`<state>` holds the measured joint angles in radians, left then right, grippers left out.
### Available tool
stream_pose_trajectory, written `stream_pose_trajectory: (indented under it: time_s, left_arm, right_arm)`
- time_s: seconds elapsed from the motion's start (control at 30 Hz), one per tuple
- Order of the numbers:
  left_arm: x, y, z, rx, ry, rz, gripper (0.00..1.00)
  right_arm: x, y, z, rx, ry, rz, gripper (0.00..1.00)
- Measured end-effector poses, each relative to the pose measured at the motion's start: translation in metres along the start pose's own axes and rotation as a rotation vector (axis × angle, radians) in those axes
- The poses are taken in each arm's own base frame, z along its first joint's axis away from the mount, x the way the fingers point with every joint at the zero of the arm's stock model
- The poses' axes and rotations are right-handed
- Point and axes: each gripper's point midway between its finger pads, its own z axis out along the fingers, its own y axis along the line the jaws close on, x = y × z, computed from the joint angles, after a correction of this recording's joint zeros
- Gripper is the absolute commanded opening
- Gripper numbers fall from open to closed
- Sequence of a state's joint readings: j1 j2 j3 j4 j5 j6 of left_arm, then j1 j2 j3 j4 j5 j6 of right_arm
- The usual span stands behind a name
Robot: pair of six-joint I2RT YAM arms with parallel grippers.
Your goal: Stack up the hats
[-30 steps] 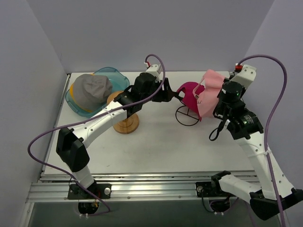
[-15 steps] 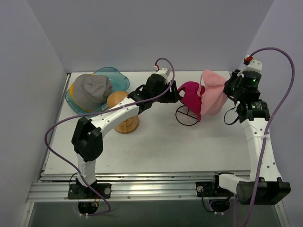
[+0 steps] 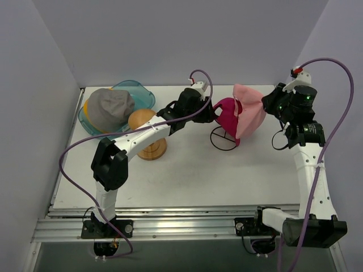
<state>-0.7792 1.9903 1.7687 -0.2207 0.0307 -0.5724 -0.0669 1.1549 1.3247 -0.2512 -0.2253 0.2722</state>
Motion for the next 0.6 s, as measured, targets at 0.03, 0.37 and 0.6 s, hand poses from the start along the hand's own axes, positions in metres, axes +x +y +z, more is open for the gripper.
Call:
stream_pose_trajectory:
  time_s: [0.03, 0.37, 0.6]
  left_arm:
    - [-0.001, 0.000, 0.001, -0.001, -0.002, 0.006, 0.39]
    - [0.001, 0.012, 0.006, -0.025, 0.003, 0.026, 0.02]
    - [0.002, 0.021, 0.005, -0.037, 0.000, 0.020, 0.09]
  right_arm:
    - [-0.001, 0.001, -0.002, -0.002, -0.005, 0.000, 0.00]
    - [-0.017, 0.010, -0.032, -0.022, -0.070, 0.005, 0.00]
    - [-0.021, 0.013, -0.038, -0.025, -0.080, 0.008, 0.00]
